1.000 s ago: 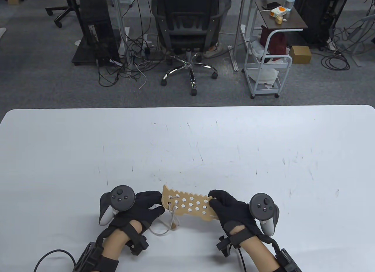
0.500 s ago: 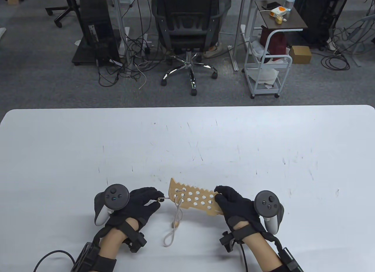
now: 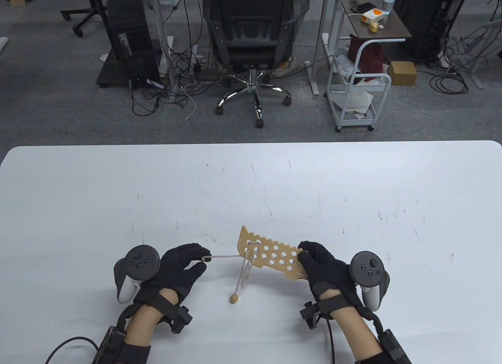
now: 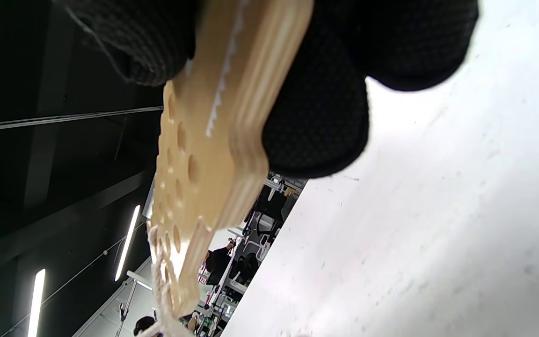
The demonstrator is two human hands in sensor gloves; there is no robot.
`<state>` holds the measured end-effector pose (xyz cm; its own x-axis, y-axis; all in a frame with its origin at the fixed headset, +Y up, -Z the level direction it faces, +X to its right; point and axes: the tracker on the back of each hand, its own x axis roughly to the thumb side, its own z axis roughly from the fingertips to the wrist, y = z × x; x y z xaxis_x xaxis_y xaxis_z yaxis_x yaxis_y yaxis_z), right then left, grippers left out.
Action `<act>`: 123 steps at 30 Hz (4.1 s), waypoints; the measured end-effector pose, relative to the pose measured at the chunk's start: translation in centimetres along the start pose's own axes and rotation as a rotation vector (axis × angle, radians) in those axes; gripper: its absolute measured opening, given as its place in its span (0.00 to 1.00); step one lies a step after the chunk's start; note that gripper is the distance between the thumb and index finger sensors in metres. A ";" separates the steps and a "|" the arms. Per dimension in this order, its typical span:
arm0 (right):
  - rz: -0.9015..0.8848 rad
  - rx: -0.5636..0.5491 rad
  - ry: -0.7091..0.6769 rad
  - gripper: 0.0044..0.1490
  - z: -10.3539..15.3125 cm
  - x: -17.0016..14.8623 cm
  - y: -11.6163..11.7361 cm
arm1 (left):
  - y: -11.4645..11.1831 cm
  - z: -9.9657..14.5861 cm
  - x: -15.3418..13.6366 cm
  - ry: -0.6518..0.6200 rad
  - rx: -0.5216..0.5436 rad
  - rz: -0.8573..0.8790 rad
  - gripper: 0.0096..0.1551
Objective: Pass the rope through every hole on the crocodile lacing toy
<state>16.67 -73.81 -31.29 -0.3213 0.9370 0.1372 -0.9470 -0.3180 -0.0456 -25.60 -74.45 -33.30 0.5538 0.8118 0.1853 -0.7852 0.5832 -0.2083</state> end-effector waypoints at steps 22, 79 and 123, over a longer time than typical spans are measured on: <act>0.051 -0.055 0.073 0.28 -1.1 -1.8 -1.5 | 2.9 1.0 0.3 -0.007 0.131 0.090 0.25; 0.198 -0.352 0.174 0.28 -1.5 -3.2 -8.4 | 10.3 5.1 -2.8 0.180 0.655 0.217 0.25; 0.144 -0.055 -0.004 0.28 -0.1 0.7 -1.8 | 5.5 1.9 -0.3 0.112 0.382 -0.087 0.30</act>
<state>18.16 -72.52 -31.21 -0.4535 0.8818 0.1297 -0.8899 -0.4402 -0.1193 -30.61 -71.60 -32.67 0.6326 0.7707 0.0760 -0.7691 0.6136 0.1788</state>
